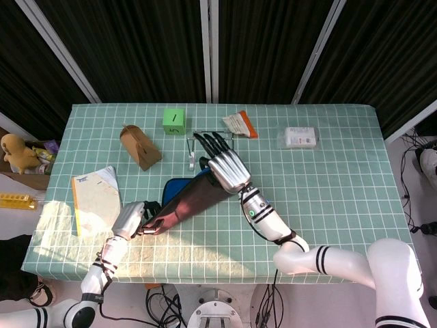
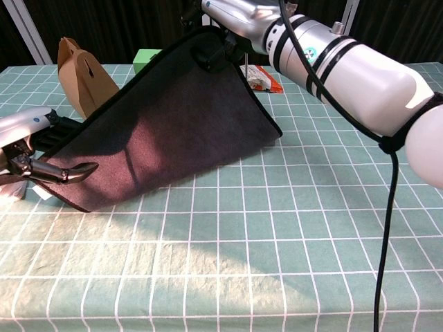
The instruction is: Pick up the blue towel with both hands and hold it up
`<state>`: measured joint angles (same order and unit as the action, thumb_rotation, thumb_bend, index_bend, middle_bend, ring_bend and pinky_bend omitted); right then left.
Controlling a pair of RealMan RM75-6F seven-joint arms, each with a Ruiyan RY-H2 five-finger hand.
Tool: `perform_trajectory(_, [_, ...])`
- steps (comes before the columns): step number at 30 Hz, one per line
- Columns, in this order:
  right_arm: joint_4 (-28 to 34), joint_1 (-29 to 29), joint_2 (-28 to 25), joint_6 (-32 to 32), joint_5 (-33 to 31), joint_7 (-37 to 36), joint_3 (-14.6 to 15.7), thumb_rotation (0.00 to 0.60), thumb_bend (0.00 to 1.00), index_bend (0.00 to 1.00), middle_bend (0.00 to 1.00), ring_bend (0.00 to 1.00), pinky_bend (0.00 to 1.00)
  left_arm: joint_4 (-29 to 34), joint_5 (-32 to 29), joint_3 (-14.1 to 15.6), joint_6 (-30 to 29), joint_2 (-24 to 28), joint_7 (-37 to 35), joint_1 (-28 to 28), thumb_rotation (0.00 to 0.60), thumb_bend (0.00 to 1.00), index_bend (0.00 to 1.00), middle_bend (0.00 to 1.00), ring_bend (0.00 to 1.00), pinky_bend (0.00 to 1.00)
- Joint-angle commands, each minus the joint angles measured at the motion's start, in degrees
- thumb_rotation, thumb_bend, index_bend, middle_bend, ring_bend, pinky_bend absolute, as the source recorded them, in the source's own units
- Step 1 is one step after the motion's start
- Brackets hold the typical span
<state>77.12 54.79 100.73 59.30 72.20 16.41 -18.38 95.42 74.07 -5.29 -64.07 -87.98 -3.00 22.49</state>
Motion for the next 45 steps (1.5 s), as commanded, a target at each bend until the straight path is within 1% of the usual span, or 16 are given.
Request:
perform_trajectory(1, [2.00, -2.27, -1.38, 2.06, 0.97, -1.59, 1.56, 0.600, 0.52, 1.00, 0.00, 0.00, 0.00, 2.86, -1.93, -0.94, 1.44, 2.47, 4.23, 1.38, 0.600, 0.46, 0.76, 0.56, 0.50, 0.56])
perform_trajectory(5, [4.32, -5.36, -2.79, 5.13, 2.60, -4.02, 3.44, 0.600, 0.52, 1.00, 0.00, 0.00, 0.00, 7.17, -4.37, -2.59, 3.12, 5.92, 10.03, 3.63, 0.600, 0.46, 0.76, 0.56, 0.50, 0.56])
perform_trajectory(8, [5.66, -7.32, -3.63, 6.49, 3.42, -6.12, 4.71, 0.600, 0.52, 1.00, 0.00, 0.00, 0.00, 10.25, -7.60, -4.41, 4.92, 8.28, 14.73, 6.08, 0.600, 0.46, 0.75, 0.56, 0.50, 0.56])
perform_trajectory(12, [6.56, -9.39, -4.06, 7.95, 3.28, -8.22, 5.17, 0.600, 0.52, 1.00, 0.00, 0.00, 0.00, 13.19, -14.01, -7.36, 7.63, 10.93, 21.45, 10.51, 0.600, 0.46, 0.75, 0.56, 0.50, 0.56])
perform_trajectory(16, [5.84, -11.28, -3.51, 9.25, 2.82, -10.28, 5.42, 0.600, 0.52, 1.00, 0.00, 0.00, 0.00, 14.51, -22.88, -10.39, 9.98, 12.71, 27.08, 15.95, 0.600, 0.46, 0.76, 0.56, 0.50, 0.56])
perform_trajectory(22, [3.04, -13.21, -1.81, 10.27, 2.10, -14.53, 4.95, 0.600, 0.52, 1.00, 0.00, 0.00, 0.00, 13.47, -33.69, -12.33, 11.49, 13.98, 33.85, 23.84, 0.600, 0.46, 0.76, 0.56, 0.50, 0.56])
perform_trajectory(26, [0.12, -13.29, -0.33, 9.84, 0.81, -17.35, 3.14, 0.600, 0.53, 1.00, 0.00, 0.00, 0.00, 10.90, -39.85, -12.93, 13.03, 14.23, 36.24, 28.63, 0.600, 0.46, 0.76, 0.56, 0.50, 0.56])
perform_trajectory(30, [-2.32, -11.43, 0.13, 7.38, -0.95, -18.64, 0.00, 0.600, 0.54, 1.00, 0.00, 0.00, 0.00, 7.90, -46.19, -13.92, 15.21, 15.22, 37.51, 33.46, 0.600, 0.46, 0.76, 0.56, 0.50, 0.56])
perform_trajectory(35, [-6.71, -6.72, 1.13, 4.69, -2.92, -18.90, -5.81, 0.600, 0.55, 1.00, 0.00, 0.00, 0.00, 3.40, -54.90, -14.91, 18.21, 16.54, 37.67, 39.27, 0.600, 0.46, 0.76, 0.56, 0.50, 0.56])
perform_trajectory(37, [-8.59, -4.62, 1.51, 3.57, -3.69, -19.04, -7.93, 0.600, 0.56, 1.00, 0.00, 0.00, 0.00, 1.31, -59.23, -15.04, 20.48, 17.37, 37.35, 41.57, 0.600, 0.46, 0.76, 0.56, 0.50, 0.56])
perform_trajectory(40, [-11.55, -1.75, 2.09, 2.19, -4.89, -18.97, -10.50, 0.600, 0.57, 1.00, 0.00, 0.00, 0.00, -2.10, -64.98, -14.63, 24.04, 18.85, 37.18, 44.93, 0.600, 0.46, 0.76, 0.56, 0.50, 0.56])
perform_trajectory(45, [-17.86, 2.99, 2.67, -1.09, -7.35, -17.87, -13.64, 0.600, 0.56, 1.00, 0.00, 0.00, 0.00, -8.00, -71.72, -13.04, 27.53, 19.65, 36.73, 49.55, 0.600, 0.46, 0.76, 0.56, 0.50, 0.56])
